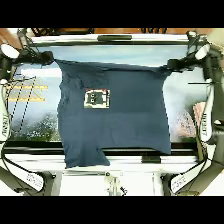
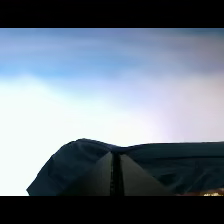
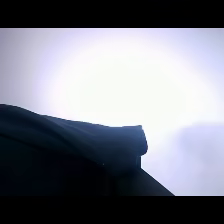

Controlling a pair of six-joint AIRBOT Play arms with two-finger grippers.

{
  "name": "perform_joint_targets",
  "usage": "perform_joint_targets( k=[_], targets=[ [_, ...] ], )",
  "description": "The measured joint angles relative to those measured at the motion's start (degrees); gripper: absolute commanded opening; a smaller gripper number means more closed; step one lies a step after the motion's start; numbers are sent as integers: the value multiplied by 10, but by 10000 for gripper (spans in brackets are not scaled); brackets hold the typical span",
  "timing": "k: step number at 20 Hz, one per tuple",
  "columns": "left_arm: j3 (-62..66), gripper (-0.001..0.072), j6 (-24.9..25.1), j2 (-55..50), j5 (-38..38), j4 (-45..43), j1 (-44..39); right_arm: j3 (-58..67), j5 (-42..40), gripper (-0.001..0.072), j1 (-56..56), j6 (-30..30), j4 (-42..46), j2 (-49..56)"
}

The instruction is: Fold the shirts.

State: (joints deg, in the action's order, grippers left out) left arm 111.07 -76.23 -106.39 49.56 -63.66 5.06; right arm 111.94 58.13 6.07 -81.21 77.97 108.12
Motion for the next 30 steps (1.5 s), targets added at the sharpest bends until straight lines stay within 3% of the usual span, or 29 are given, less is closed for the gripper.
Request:
perform_joint_targets(
  k=[4,8,11,15,18,27,28,29,30],
  targets=[
    [0,34,-3,-59,-87,24,-15,0,-85,67,-10,-37,-4,56],
    [1,34,-17,-86,-82,39,-20,0,-78,68,-12,-66,-5,73],
    [19,33,-13,-88,16,42,-8,0,6,68,-12,-47,15,56],
    [35,32,-26,-90,236,30,14,0,155,68,-11,-31,50,33],
    [21,32,-37,-92,359,3,20,0,232,68,-12,-40,60,37],
    [7,33,-61,-94,463,-22,14,0,296,68,-21,-84,68,72],
    [7,34,-65,-96,466,-22,13,0,299,106,-22,-85,70,73],
    [6,99,-69,-97,470,-22,13,0,299,304,-22,-86,71,73],
    [6,451,-73,-99,472,-24,13,0,300,547,-22,-86,72,73]
  ],
)
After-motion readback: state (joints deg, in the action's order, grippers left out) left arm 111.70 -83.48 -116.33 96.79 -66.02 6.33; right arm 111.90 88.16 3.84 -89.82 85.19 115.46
